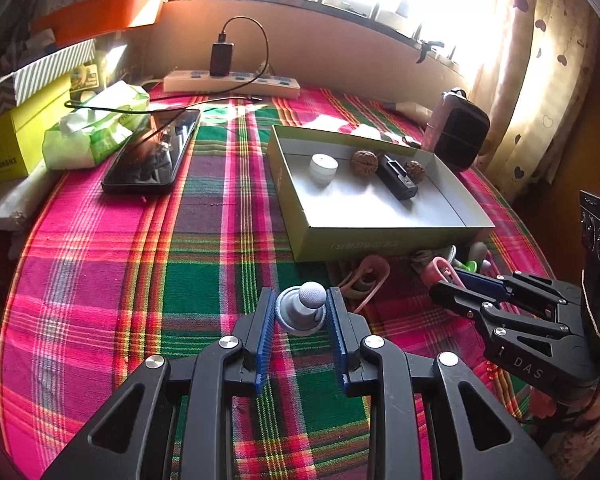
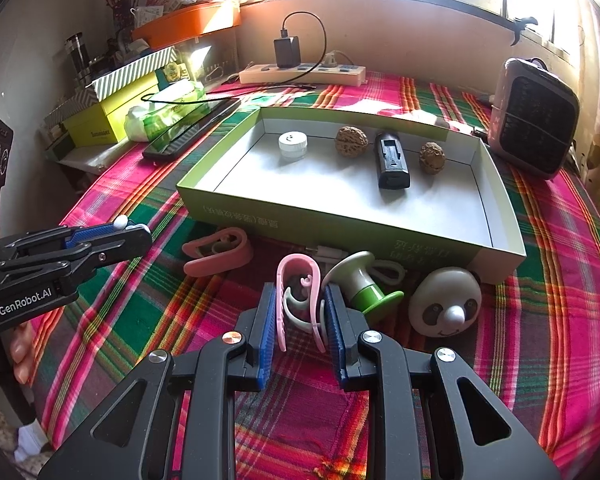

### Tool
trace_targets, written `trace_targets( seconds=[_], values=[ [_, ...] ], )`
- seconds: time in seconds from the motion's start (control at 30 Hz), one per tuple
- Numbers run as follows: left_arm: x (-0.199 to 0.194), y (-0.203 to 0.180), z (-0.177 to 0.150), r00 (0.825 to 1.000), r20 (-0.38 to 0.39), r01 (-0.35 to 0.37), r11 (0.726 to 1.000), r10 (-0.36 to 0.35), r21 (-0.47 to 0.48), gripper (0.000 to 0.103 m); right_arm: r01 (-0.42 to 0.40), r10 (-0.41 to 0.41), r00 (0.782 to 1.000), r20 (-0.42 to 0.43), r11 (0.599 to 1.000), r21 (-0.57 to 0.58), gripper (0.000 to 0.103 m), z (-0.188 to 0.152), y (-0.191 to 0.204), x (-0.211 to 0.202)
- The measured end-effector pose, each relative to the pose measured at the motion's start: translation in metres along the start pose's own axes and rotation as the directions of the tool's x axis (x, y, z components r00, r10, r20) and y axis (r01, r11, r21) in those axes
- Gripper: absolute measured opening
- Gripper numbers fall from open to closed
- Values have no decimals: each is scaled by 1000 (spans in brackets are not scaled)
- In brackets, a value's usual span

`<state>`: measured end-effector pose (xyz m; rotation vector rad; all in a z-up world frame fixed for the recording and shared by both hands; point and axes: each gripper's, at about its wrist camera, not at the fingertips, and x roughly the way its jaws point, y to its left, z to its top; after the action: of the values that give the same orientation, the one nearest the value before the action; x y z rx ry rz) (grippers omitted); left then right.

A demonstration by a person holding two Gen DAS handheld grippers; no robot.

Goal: Organize objects
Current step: 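Carry the white cap and pink clip over the white box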

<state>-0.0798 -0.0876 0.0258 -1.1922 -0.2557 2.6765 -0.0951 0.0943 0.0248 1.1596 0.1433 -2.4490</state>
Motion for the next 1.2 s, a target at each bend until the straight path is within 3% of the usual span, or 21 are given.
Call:
trace_targets(
  seconds=[0.4, 1.2],
  values=[
    [-6, -16, 19, 1000, 21, 21, 999, -22, 33, 23, -25, 24, 999, 41, 1000, 13, 25, 13, -4, -15],
    [40, -50, 74, 997, 4, 74, 993, -75, 91, 23, 95, -102, 993, 60, 990, 103, 25, 60, -66, -7]
  ],
)
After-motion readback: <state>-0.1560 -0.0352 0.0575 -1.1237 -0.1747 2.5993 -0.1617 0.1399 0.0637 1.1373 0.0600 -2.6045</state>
